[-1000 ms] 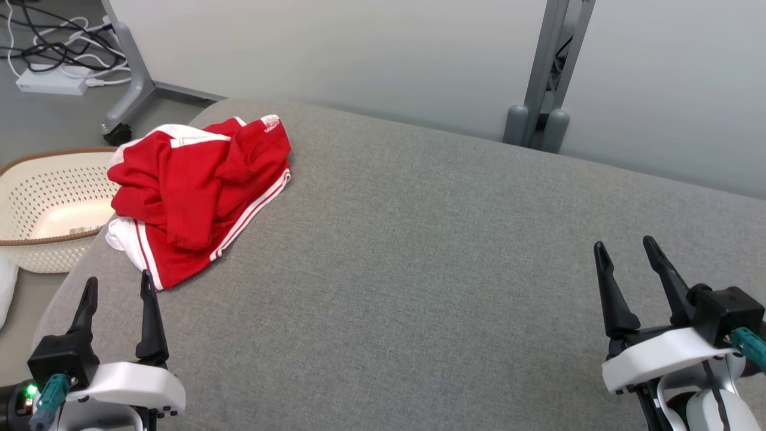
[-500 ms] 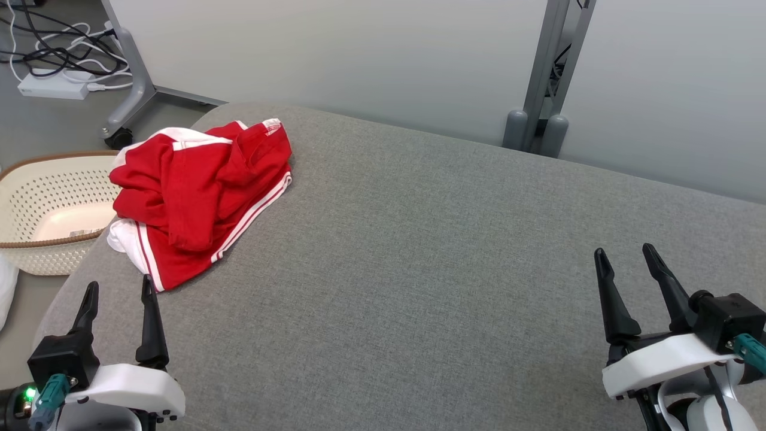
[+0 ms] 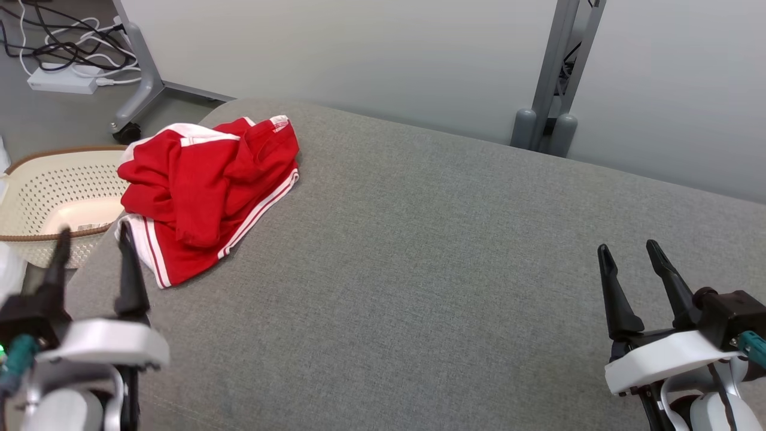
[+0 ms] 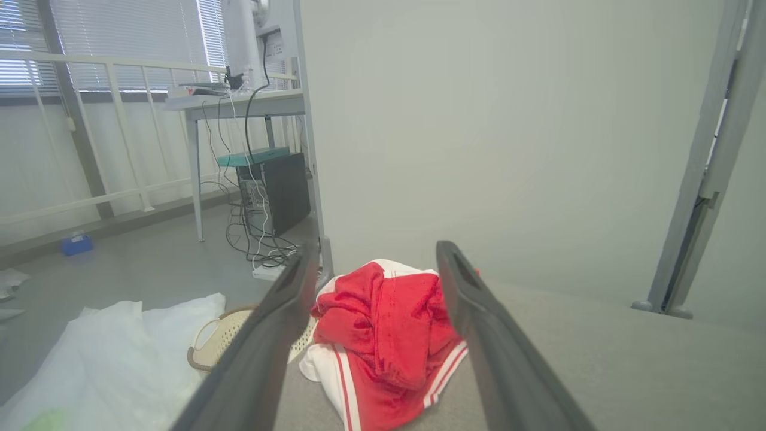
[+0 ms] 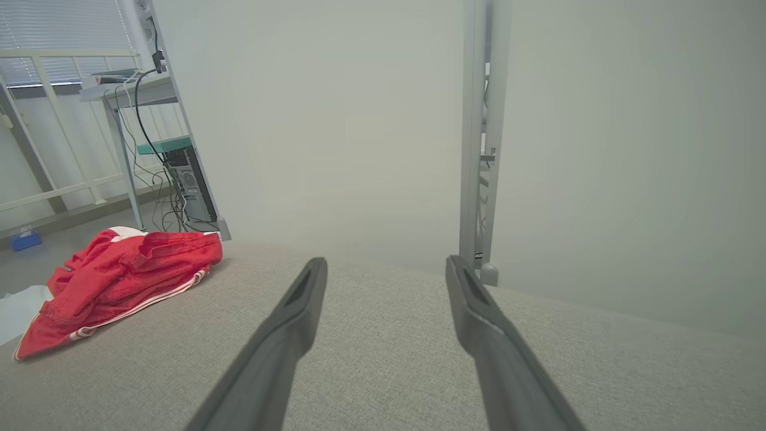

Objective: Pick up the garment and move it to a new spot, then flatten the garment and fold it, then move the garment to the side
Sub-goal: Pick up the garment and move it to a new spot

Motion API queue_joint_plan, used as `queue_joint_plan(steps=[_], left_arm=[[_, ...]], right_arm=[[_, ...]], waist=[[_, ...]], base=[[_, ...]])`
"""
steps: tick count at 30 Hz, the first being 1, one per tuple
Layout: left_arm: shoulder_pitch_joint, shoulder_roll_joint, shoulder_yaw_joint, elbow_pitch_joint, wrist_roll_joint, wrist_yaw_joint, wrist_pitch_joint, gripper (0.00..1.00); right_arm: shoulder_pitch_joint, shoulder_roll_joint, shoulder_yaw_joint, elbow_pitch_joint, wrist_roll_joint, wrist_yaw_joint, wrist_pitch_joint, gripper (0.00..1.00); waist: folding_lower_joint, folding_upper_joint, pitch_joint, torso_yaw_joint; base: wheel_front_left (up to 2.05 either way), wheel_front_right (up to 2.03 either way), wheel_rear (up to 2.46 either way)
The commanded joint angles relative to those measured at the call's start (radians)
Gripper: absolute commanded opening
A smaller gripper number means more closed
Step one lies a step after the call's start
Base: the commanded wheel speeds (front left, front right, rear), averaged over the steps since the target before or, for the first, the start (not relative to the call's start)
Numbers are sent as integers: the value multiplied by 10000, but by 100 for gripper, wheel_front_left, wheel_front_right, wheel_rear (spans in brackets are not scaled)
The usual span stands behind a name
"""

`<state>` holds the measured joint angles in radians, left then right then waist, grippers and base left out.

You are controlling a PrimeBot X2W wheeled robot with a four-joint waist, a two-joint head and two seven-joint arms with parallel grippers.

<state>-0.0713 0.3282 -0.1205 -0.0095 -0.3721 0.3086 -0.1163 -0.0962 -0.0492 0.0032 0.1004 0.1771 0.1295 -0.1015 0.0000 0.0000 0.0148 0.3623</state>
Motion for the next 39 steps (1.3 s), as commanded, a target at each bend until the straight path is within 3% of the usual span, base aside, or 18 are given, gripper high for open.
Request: queue_joint_plan(steps=[1,7,10,11,14,22,30,39], left_arm=[[-428,142,87,-201,33,6,69,100],[-2060,703,146,-579,48,-326,755,100],[-3214,1015,124,-168,-259,-813,1312,100],[-3955,1220,96,382,-512,-1184,1758,100],[-4976,1278,69,1610,-1002,-1712,2230,100],[-6784,1151,-78,5773,-1760,-2813,2758,100],[-7743,1149,-278,8922,-1804,-3437,2484,100],[-8500,1189,-400,10999,-1920,-3780,2486,100]], right_arm=[[-80,-38,-60,-77,-23,23,55,100],[-252,-41,44,-274,-116,23,178,100],[-435,-45,151,-453,-243,23,267,100],[-661,-42,240,-598,-332,23,339,100],[-922,-51,212,-768,-438,22,402,100],[-1686,-43,330,-1065,-753,22,550,100],[-2151,-96,210,-1318,-966,22,628,100],[-2451,-155,240,-1513,-1059,22,663,100]], waist=[[0,0,35,30],[0,0,314,-46],[0,0,685,-254],[0,0,1089,-460],[0,0,1633,-733],[0,0,3073,-1388],[0,0,4106,-1767],[0,0,4826,-1885]], base=[[0,0,0],[0,0,0],[0,0,0],[0,0,0],[0,0,0],[0,0,0],[0,0,0],[0,0,0]])
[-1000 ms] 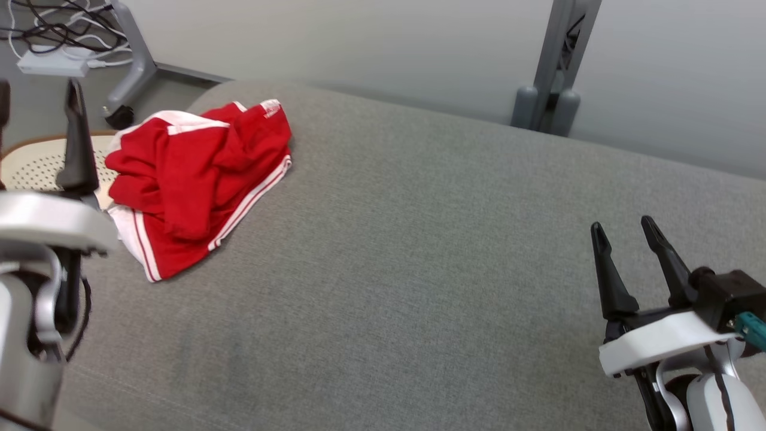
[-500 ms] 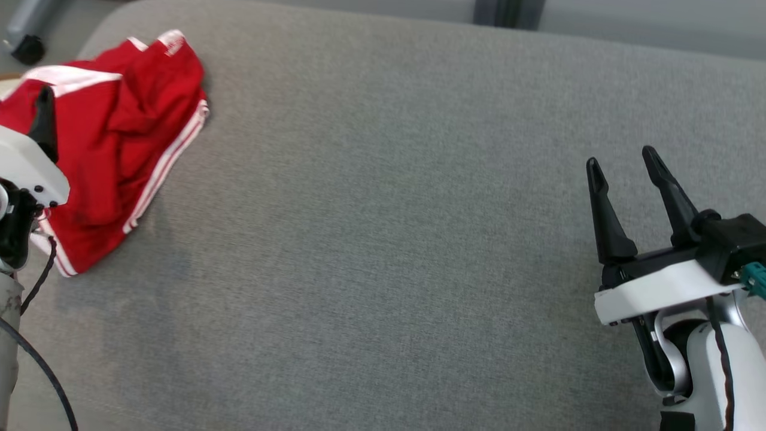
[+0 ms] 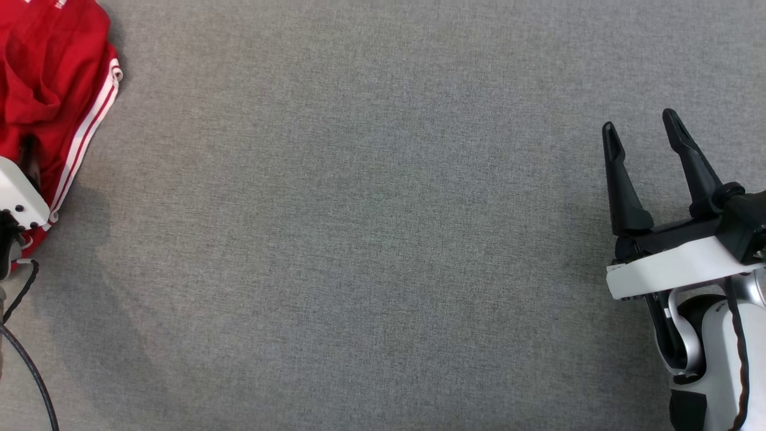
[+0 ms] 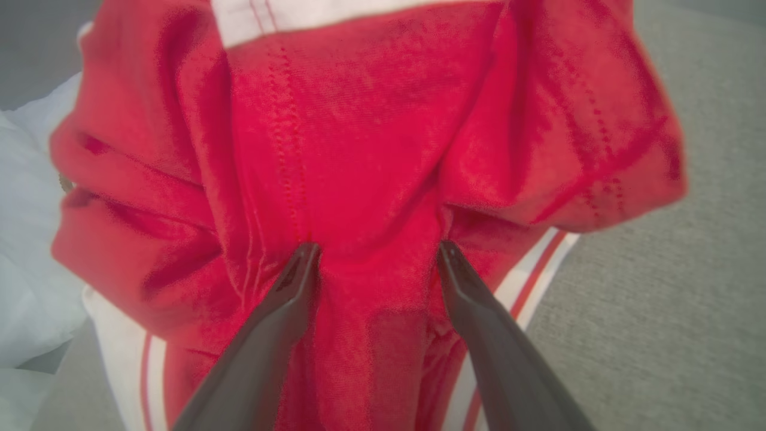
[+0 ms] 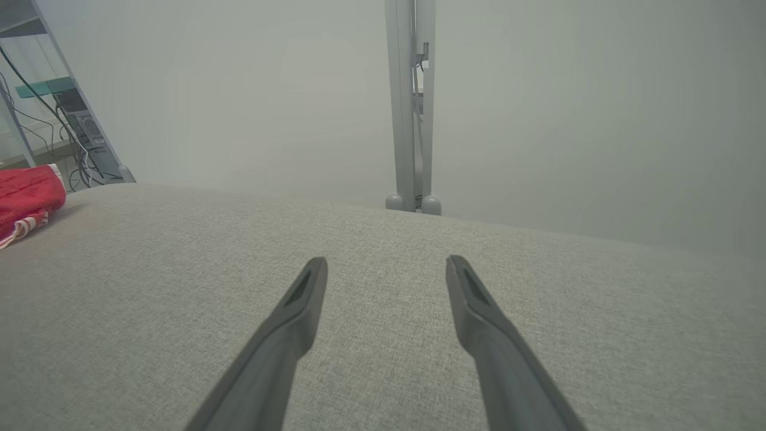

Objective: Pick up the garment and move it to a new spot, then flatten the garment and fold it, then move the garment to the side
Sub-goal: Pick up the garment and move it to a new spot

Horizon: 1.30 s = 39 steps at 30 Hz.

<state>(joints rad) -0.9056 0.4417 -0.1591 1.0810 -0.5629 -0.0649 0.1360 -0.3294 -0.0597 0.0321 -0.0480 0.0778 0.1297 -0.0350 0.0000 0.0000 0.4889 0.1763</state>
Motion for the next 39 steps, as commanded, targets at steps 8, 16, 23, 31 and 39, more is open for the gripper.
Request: queue_joint_plan(steps=[8,16,23,31,39], left_arm=[[-788,162,-44,528,157,173,-1492,0],[-1194,284,-262,234,707,1082,-3284,0],[-606,-13,-190,-1312,928,1609,-3957,0],[2258,-333,35,-5326,1343,2630,-4008,0],[5755,-407,-754,-9357,1884,3632,-2976,0]], right_arm=[[-118,-31,-108,60,-65,20,7,100],[134,-9,-132,297,66,20,-162,100],[603,41,-183,465,286,20,-333,100],[1250,60,-330,446,507,20,-515,100],[1744,63,-506,447,673,20,-482,100]], waist=[[0,0,-17,210],[0,0,-837,471],[0,0,-1937,524],[0,0,-2981,74],[0,0,-3524,-616]], base=[[0,0,0],[0,0,0],[0,0,0],[0,0,0],[0,0,0]])
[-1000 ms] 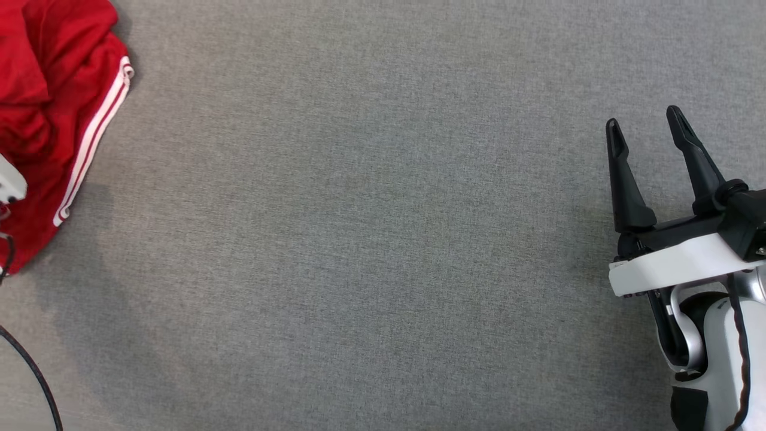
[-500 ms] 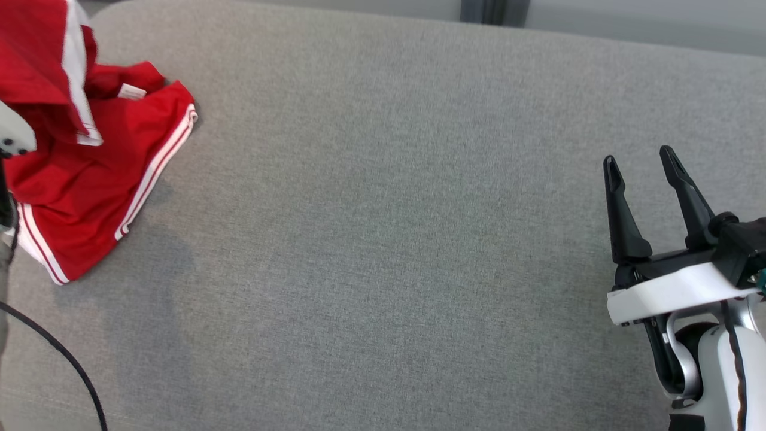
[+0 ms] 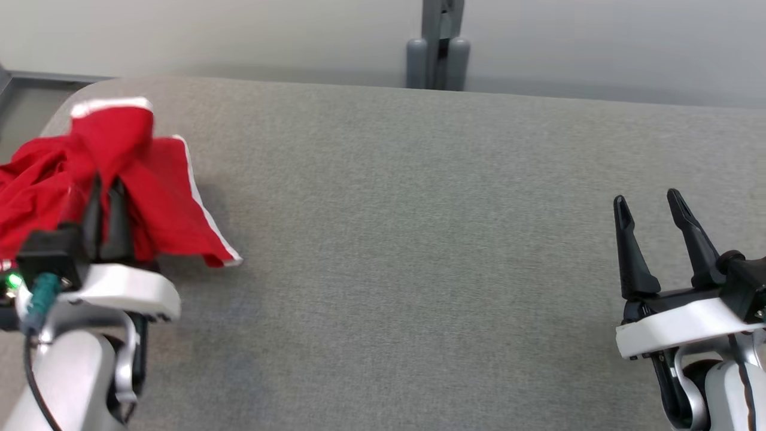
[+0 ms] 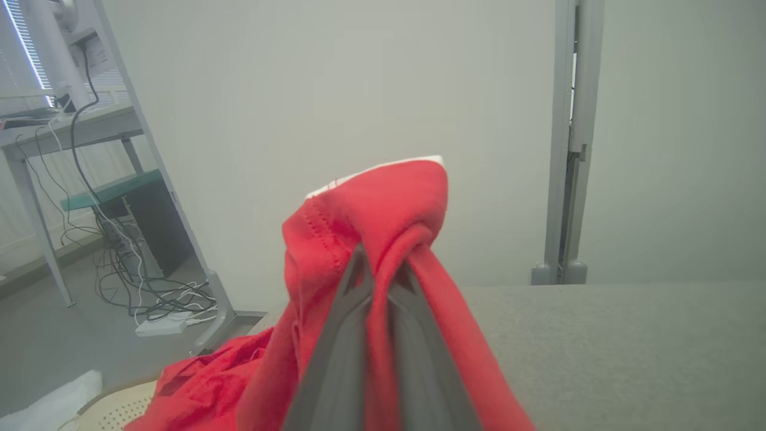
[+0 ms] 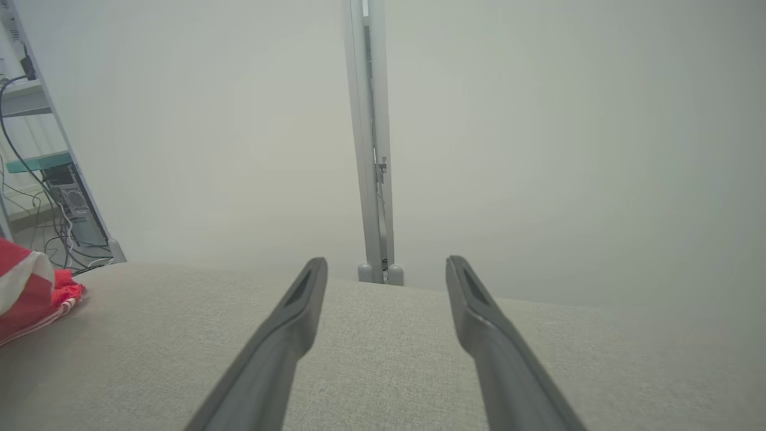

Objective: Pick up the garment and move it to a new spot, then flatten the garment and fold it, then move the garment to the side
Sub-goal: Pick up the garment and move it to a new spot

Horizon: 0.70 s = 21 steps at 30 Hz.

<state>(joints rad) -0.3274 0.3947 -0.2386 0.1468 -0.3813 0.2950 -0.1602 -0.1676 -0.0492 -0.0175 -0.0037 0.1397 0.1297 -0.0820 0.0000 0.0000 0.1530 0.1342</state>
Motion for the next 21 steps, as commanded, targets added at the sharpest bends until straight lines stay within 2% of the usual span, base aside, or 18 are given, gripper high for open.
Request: queue_joint_plan(steps=[1,7,13,16,17,21], left_arm=[[306,-13,-96,-403,12,76,152,0],[1275,-273,-937,-1851,266,286,883,0],[796,-623,-1580,-2274,399,76,1231,0],[382,-877,-2090,-2180,518,-214,1397,0],[382,-877,-2090,-2180,518,-214,1397,0],[-330,-1217,-2826,-1685,692,-727,1587,0]], right_arm=[[162,-36,-14,19,45,20,-11,100],[292,-42,-48,0,232,20,-54,100],[152,-39,50,-47,376,20,-112,100],[15,-43,72,-50,447,20,-178,100],[15,-43,72,-50,447,20,-178,100],[-126,-40,131,23,590,20,-299,100]], waist=[[0,0,-225,-311],[0,0,-316,-1036],[0,0,-50,-1997],[0,0,215,-2568],[0,0,215,-2568],[0,0,600,-3341]], base=[[0,0,0],[0,0,0],[0,0,0],[0,0,0],[0,0,0],[0,0,0]])
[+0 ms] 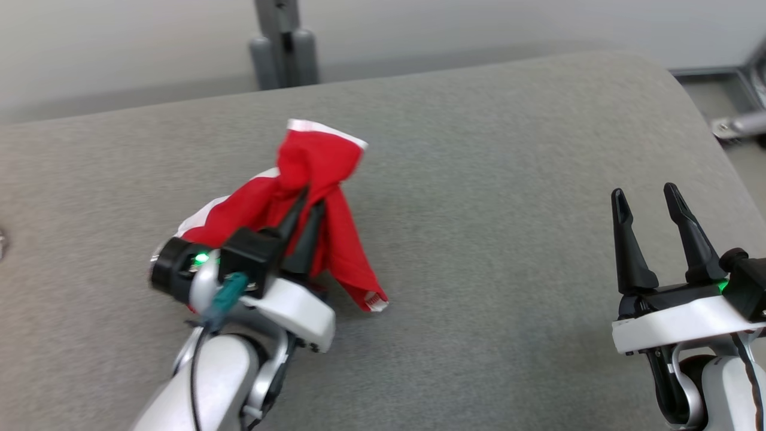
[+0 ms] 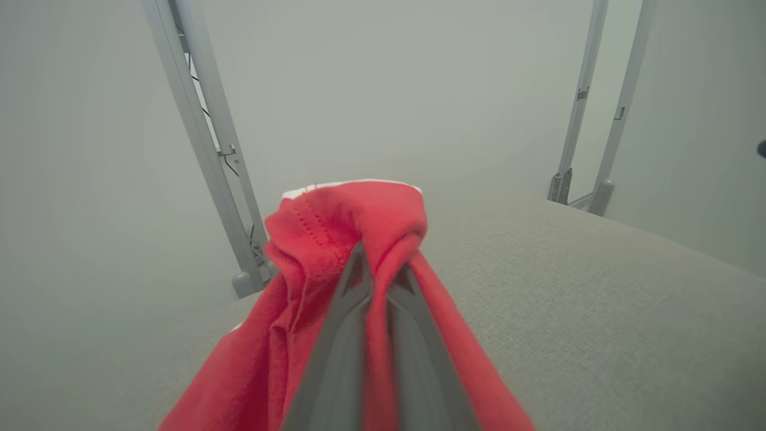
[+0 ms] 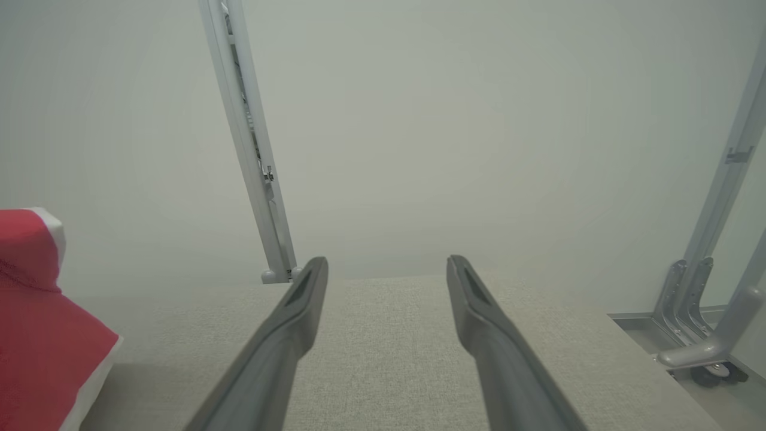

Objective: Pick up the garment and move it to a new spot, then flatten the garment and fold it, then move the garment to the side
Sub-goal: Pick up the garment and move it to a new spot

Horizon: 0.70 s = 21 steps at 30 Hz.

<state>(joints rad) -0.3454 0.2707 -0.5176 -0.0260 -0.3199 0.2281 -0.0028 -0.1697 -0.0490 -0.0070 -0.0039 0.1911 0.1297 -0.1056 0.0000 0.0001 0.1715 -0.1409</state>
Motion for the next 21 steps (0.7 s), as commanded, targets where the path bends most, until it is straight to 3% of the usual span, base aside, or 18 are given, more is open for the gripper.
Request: queue_joint_plan(steps=[1,7,15,16,17,21], left_arm=[[-297,-144,-226,216,44,-205,51,0],[-1108,-649,-1016,1568,69,-933,109,0],[-1611,-1331,-1640,3017,-236,-1739,32,0],[-1672,-1418,-1670,3173,-269,-1803,-45,35],[-1680,-1474,-1739,3313,-307,-1883,-110,100],[-1699,-1697,-1826,3491,-515,-2046,-485,100]], right_arm=[[-104,-39,-5,50,127,20,-141,100],[-255,-37,158,382,474,20,-522,100],[-408,-38,258,789,750,20,-904,100],[-454,-38,281,830,765,20,-938,100],[-474,-41,282,887,757,20,-942,100],[-479,-41,198,1020,646,20,-1016,100]], waist=[[0,-1,515,-758],[0,-1,1167,-1662],[0,-1,1540,-1764],[0,-1,1539,-1729],[0,-1,1514,-1673],[0,-1,1302,-1342]], base=[[0,0,0],[0,0,0],[0,0,0],[0,0,0],[0,0,0],[0,0,0]])
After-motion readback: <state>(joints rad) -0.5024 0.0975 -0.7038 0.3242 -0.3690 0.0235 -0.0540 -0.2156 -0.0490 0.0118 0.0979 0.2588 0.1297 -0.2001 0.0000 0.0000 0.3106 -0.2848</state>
